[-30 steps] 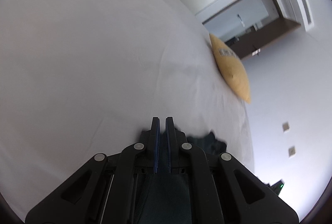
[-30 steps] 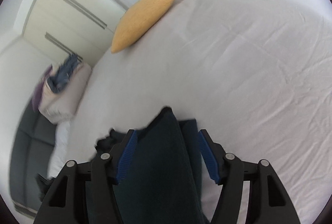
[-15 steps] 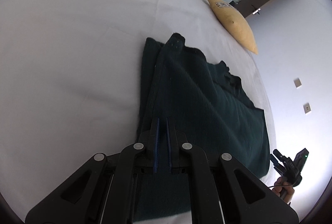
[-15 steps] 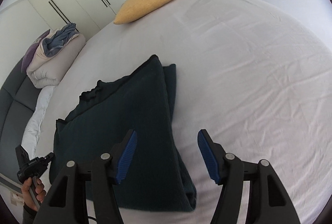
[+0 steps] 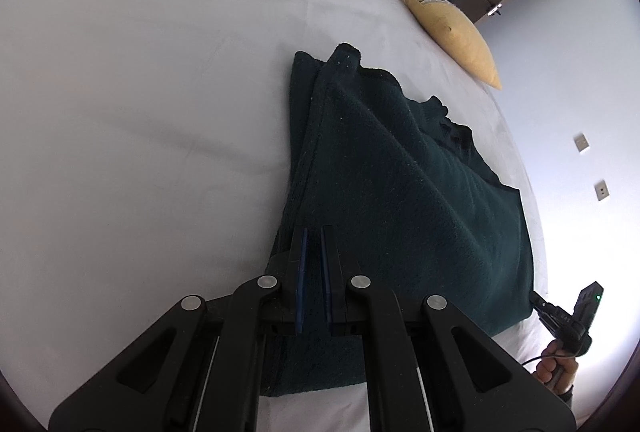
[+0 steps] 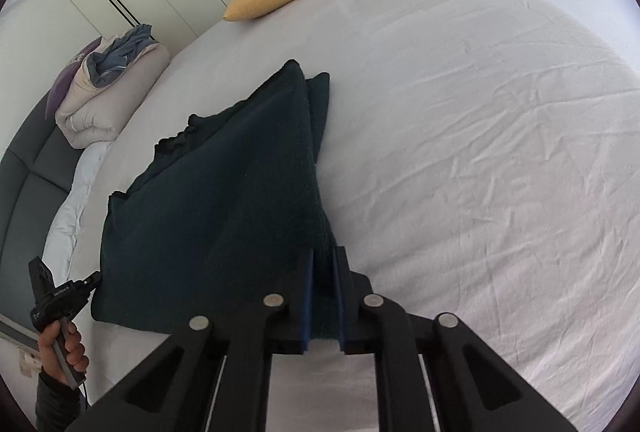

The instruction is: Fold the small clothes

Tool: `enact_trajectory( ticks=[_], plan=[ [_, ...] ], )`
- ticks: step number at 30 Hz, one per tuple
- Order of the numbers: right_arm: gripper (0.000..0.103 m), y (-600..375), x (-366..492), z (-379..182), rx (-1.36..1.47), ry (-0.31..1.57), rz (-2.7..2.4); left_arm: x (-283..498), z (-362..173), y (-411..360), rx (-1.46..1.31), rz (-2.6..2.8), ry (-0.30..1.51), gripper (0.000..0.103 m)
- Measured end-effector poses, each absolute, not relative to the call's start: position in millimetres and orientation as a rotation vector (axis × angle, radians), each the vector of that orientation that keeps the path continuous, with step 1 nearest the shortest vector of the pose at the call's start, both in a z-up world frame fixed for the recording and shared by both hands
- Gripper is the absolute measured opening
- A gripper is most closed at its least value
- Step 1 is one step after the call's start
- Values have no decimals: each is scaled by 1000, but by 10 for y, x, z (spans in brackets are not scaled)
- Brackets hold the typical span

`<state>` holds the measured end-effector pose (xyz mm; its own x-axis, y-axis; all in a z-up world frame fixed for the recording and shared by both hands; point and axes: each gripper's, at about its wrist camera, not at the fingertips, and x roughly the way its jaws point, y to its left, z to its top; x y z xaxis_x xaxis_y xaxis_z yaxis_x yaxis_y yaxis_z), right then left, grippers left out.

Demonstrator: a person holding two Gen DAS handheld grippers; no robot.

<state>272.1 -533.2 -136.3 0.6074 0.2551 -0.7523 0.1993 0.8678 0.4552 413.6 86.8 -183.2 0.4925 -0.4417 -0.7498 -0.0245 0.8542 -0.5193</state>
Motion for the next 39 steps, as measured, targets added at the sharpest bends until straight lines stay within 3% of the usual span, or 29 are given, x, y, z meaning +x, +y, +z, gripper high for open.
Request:
enact_trajectory(
  ticks=[12,14,16,17,22,27,31,32,34,36,39],
  plan=[
    [7,-5496,2517,-1613,680,936,27,4111,-1918,940,-512,-249,1027,6],
    [13,-5528,2534,-1617,705,930,33,4101,-1836,957,-501,-226,1025,6],
    [32,-5550,2526,-1539,696,915,25,4062,-1601,984,-427,-131,966,6],
    [35,-5549,2512,-1466,657,900,-9,4061,-1487,986,-418,-126,930,6],
    [37,-5453,2624,-1151,591,825,-58,4406,-1110,605,-321,-246,863,6],
    [37,-4958,3063,-1075,559,836,109,4901,-1484,311,-299,-265,950,6],
    [37,-4726,3418,-1236,520,887,151,4788,-1857,430,-278,-205,959,6],
    [34,-4731,3460,-1298,522,902,141,4741,-1882,507,-297,-196,954,5],
    [14,-4829,3503,-1412,546,903,111,4644,-1910,647,-315,-188,941,5],
    [1,-4945,3505,-1469,586,891,107,4565,-1932,741,-312,-178,935,6],
    [0,-5090,3459,-1511,637,875,91,4481,-1910,879,-342,-135,942,6]
  ],
)
